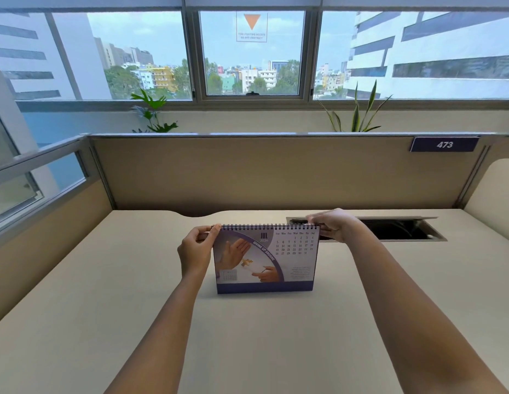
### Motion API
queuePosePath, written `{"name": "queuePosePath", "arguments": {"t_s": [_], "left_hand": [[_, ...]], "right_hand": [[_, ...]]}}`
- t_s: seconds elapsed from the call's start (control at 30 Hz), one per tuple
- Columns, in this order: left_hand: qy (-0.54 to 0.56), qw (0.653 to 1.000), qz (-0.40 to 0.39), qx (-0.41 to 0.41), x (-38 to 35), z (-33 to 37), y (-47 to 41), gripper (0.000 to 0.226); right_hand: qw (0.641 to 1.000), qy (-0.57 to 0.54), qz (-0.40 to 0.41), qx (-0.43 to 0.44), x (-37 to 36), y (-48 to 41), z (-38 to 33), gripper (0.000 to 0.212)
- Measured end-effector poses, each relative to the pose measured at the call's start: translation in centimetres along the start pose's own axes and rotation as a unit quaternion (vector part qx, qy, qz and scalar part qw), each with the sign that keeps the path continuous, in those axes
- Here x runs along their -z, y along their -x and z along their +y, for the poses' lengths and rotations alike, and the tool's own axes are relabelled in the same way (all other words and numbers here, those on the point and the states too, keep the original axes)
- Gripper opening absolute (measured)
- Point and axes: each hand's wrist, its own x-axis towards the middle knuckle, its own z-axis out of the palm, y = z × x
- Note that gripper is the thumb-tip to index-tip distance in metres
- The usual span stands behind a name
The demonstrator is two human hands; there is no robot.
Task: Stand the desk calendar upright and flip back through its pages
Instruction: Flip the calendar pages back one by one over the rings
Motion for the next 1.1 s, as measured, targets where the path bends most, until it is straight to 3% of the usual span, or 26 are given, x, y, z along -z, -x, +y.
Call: {"name": "queuePosePath", "arguments": {"t_s": [0.1, 0.23, 0.47, 0.6, 0.8, 0.97, 1.1], "left_hand": [[-0.001, 1.0, 0.0, -0.002, 0.0, -0.1, 0.0, 0.034], [0.004, 1.0, 0.001, -0.008, -0.1, -0.2, 0.0, 0.034], [0.031, 0.999, 0.004, 0.026, -0.1, 0.3, 0.2, 0.038], [0.042, 0.999, -0.004, 0.025, 0.2, 0.3, 0.3, 0.047], [0.035, 0.999, -0.013, 0.021, 0.7, 0.0, 0.1, 0.041], [0.039, 0.999, -0.035, 0.014, 0.6, -0.2, 0.1, 0.029], [0.007, 1.0, -0.024, -0.014, 0.5, -0.4, 0.2, 0.029]], "right_hand": [[0.997, -0.082, 0.001, -0.013, -0.1, 0.2, -0.2, 0.036], [0.993, -0.112, -0.03, 0.008, 0.0, 0.7, -0.6, 0.045], [0.968, -0.121, -0.127, 0.181, 1.2, 2.3, 0.9, 0.03], [0.962, -0.136, -0.087, 0.22, 1.2, 2.5, 2.7, 0.022], [0.962, -0.113, -0.033, 0.245, 0.5, 2.5, 4.7, 0.035], [0.96, -0.099, -0.043, 0.259, 0.4, 2.4, 6.0, 0.024], [0.962, -0.025, -0.037, 0.269, 0.3, 2.4, 6.6, 0.02]]}}
